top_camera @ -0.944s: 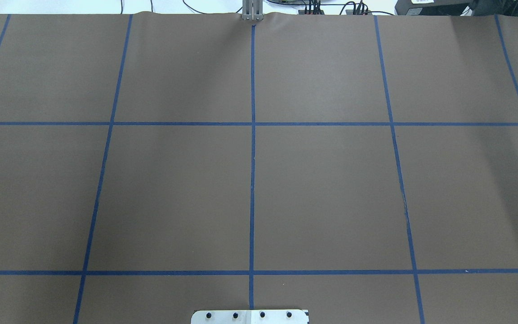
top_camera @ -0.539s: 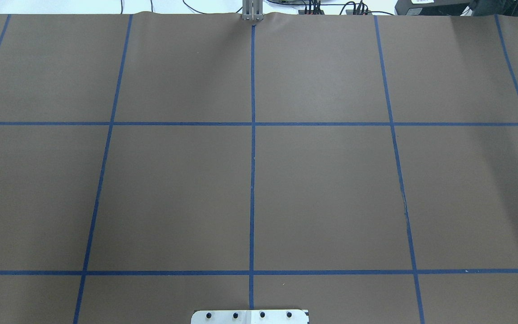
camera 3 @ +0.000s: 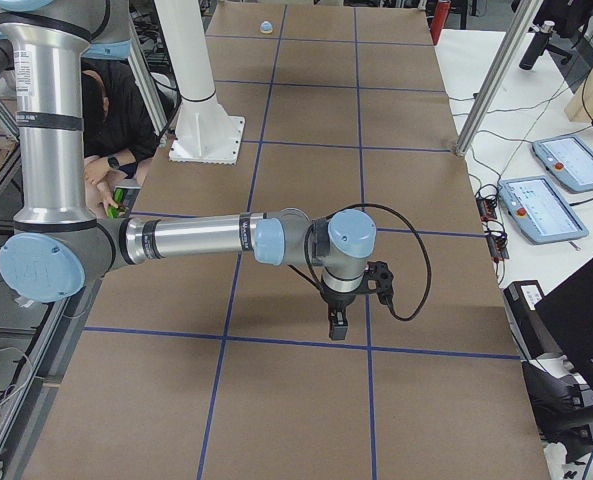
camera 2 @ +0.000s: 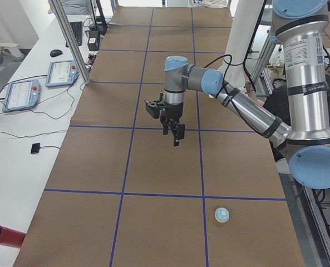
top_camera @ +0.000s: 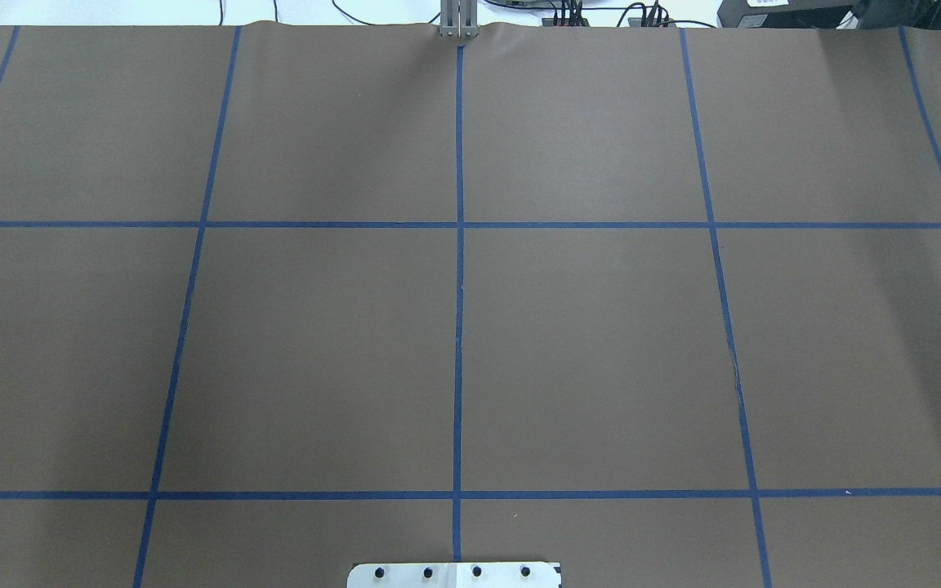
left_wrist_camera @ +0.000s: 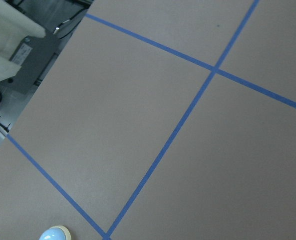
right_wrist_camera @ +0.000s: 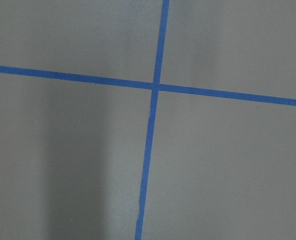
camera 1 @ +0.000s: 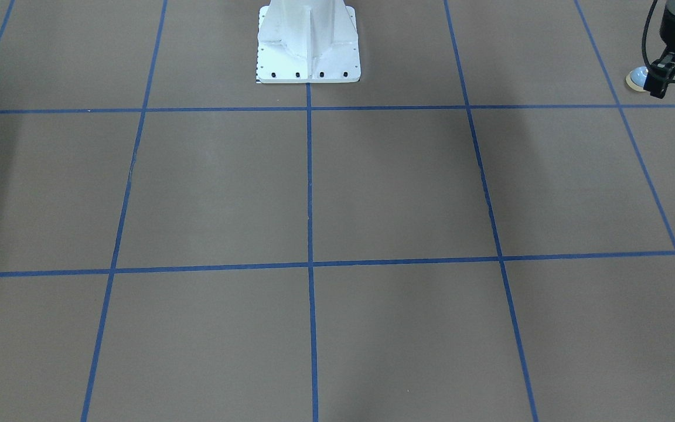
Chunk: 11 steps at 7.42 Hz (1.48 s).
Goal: Place and press bell with both arms
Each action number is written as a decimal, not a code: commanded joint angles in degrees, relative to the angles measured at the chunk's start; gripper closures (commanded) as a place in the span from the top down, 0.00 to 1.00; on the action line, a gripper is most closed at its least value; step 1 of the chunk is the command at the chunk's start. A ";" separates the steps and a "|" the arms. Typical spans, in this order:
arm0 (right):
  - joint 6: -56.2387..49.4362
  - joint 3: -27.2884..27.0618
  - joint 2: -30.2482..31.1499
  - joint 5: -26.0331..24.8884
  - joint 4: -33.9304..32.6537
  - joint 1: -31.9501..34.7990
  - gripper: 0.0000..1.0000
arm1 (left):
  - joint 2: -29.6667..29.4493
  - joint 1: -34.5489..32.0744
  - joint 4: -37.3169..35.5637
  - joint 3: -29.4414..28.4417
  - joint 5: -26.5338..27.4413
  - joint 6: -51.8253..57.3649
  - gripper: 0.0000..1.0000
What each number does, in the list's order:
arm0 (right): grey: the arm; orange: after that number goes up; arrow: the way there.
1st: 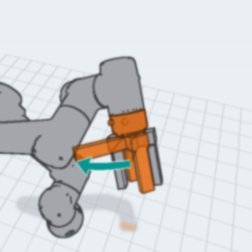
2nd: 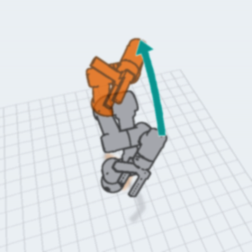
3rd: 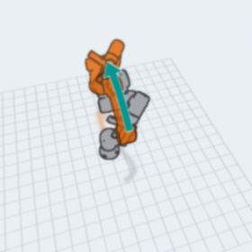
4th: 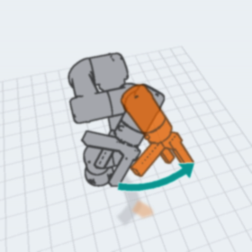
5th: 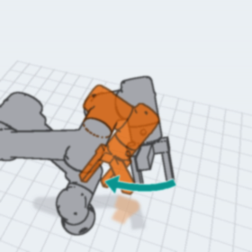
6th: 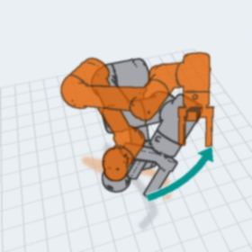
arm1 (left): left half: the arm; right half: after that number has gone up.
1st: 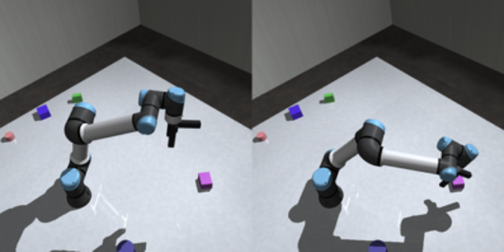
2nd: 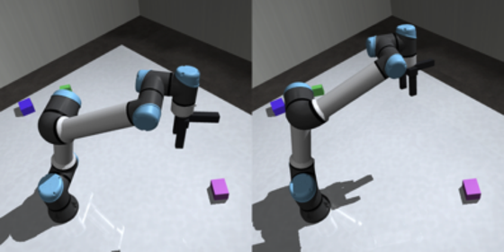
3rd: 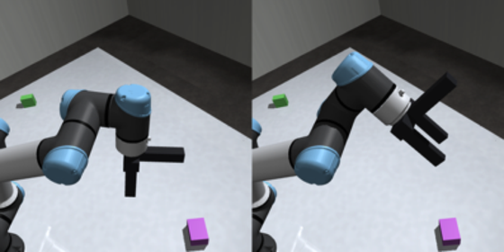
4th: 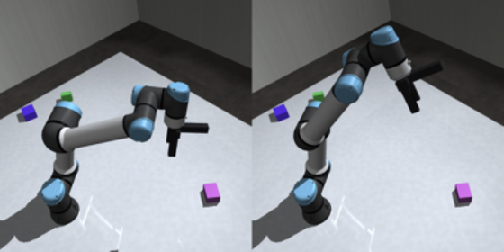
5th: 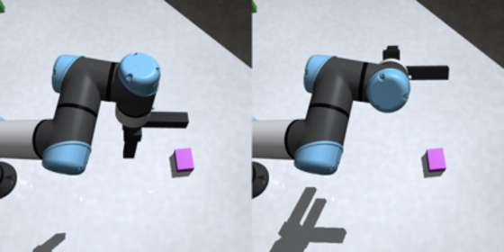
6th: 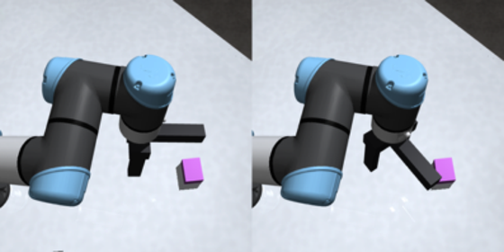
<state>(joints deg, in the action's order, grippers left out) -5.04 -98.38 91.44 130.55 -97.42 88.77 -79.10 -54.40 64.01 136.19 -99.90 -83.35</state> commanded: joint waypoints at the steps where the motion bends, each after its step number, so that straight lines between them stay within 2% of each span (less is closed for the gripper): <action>1: 0.12 -0.23 0.32 0.50 0.30 -0.01 1.00 | 0.96 10.93 -0.55 -4.15 7.48 -23.51 1.00; 3: 0.12 -0.85 0.58 0.94 0.31 -0.01 1.00 | 5.76 17.27 -0.91 -7.68 7.96 -38.65 1.00; 4: -0.06 -0.85 0.67 1.63 0.31 -0.01 1.00 | 6.14 21.66 -0.56 -13.70 9.79 -47.69 1.00; 7: -0.06 -1.90 -0.29 2.96 0.57 -0.09 1.00 | 8.87 28.61 1.99 -23.66 9.90 -65.99 1.00; 8: 0.03 -2.60 -0.38 2.96 0.48 -0.27 1.00 | 8.87 31.26 1.91 -25.00 8.33 -73.02 1.00; 9: 0.03 -3.04 -0.38 3.05 0.48 -0.44 1.00 | 8.96 33.11 1.30 -26.06 3.96 -75.88 1.00; 11: 0.03 -3.13 -0.29 3.05 0.48 -0.44 1.00 | 10.10 35.14 0.68 -27.47 2.87 -78.18 1.00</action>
<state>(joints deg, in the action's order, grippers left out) -5.02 -101.39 91.09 133.54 -96.94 88.38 -69.64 -20.61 64.93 109.67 -95.97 -159.60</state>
